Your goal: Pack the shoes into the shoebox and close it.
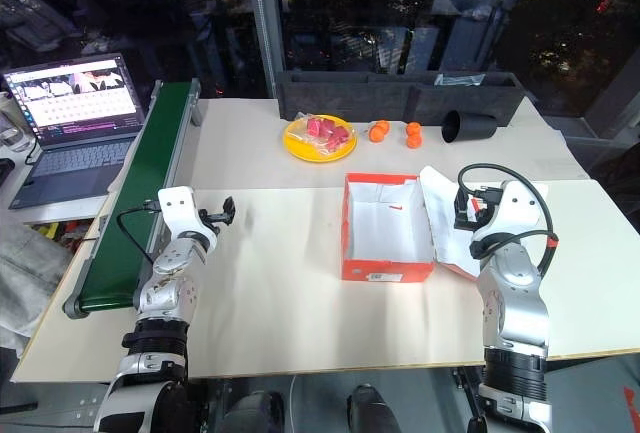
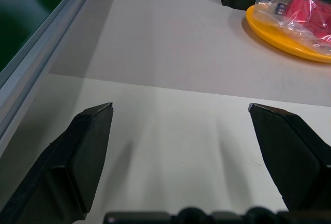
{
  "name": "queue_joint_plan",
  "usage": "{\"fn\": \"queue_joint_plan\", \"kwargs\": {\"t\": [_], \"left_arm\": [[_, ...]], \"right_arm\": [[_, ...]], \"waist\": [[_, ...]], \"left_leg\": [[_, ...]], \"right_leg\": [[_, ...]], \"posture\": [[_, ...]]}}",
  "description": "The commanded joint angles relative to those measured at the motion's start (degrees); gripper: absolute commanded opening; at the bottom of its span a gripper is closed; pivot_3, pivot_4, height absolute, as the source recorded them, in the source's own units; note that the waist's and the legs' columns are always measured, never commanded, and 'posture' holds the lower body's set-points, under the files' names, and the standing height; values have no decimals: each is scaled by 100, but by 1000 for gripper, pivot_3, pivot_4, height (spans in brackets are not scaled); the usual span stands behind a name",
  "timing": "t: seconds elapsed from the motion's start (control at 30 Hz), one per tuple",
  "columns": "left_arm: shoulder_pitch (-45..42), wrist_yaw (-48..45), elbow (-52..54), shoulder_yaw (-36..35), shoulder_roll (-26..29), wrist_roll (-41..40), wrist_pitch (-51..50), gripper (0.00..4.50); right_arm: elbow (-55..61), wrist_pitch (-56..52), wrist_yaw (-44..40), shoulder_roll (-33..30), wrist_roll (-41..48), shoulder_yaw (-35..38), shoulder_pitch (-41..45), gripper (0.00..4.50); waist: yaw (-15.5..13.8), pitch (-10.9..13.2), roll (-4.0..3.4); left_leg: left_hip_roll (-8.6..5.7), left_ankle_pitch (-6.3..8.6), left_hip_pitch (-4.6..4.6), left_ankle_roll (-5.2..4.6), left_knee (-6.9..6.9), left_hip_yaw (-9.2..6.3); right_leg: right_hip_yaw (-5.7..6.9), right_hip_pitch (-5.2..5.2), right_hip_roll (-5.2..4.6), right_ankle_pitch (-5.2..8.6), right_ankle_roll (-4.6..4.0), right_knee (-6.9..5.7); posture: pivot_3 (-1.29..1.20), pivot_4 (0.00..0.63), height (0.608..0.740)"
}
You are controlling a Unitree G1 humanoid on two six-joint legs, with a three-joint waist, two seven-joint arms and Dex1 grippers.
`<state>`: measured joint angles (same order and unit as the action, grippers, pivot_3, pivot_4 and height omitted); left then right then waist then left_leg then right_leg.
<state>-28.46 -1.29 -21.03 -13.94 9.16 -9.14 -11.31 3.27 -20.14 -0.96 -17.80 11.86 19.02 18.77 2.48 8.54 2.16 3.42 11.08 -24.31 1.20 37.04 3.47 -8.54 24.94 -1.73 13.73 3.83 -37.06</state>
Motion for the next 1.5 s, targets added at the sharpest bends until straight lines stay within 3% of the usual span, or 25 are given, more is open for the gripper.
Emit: {"fn": "queue_joint_plan", "kwargs": {"t": [0.03, 0.2, 0.33, 0.5, 0.67, 0.93, 1.5], "left_arm": [[-84, -172, 205, 241, 143, 198, 252, 4500], [1, -910, 741, 612, 700, 474, 1079, 4500], [-5, -1037, 613, 367, 1197, 459, 1236, 4500], [-215, -1238, 264, -81, 1703, 70, 585, 4500], [-344, -1541, -289, -208, 2254, -91, -662, 4500], [-387, -1611, -318, -355, 2612, -226, -1672, 4500], [-482, -1370, -414, -160, 2373, -69, -1527, 4500]], "right_arm": [[314, 122, 59, 4, 7, 95, -7, 4491], [932, -265, -580, 249, 892, -191, 244, 4491], [1759, -1283, -1460, 196, 1817, -1001, 578, 4491], [2675, -2512, -2646, -356, 2869, -2032, 910, 4491], [3123, -2992, -3657, -1297, 2886, -3024, 926, 4491], [3016, -2843, -3742, -1491, 2421, -3327, 559, 4491], [2859, -2881, -3466, -1384, 2075, -3123, 95, 4491]], "waist": [[0, 0, 0], [24, 0, 0], [126, 0, -1], [130, -3, 4], [74, -3, 10], [-1, -1, 41], [-29, -3, 44]], "left_leg": [[0, 0, 0, 0, 0, 0], [1, 0, -2, 1, -1, -1], [6, 0, 4, 0, -1, -3], [12, -1, -7, 0, 5, -23], [8, 0, -36, -1, 24, -50], [14, 0, -44, 0, 37, -77], [15, 0, -61, 0, 73, -110]], "right_leg": [[0, 0, 0, 0, 0, 0], [1, 1, 1, 0, 0, 1], [1, 0, 4, -1, -1, -8], [31, -2, 5, -1, -2, -5], [70, -1, -6, 1, -3, 2], [107, -1, -5, 5, -14, -8], [138, -11, -5, 3, -19, -15]], "posture": [[0, 150, 710], [0, 150, 710], [0, 150, 710], [0, 150, 710], [0, 150, 710], [0, 150, 710], [0, 150, 710]]}}
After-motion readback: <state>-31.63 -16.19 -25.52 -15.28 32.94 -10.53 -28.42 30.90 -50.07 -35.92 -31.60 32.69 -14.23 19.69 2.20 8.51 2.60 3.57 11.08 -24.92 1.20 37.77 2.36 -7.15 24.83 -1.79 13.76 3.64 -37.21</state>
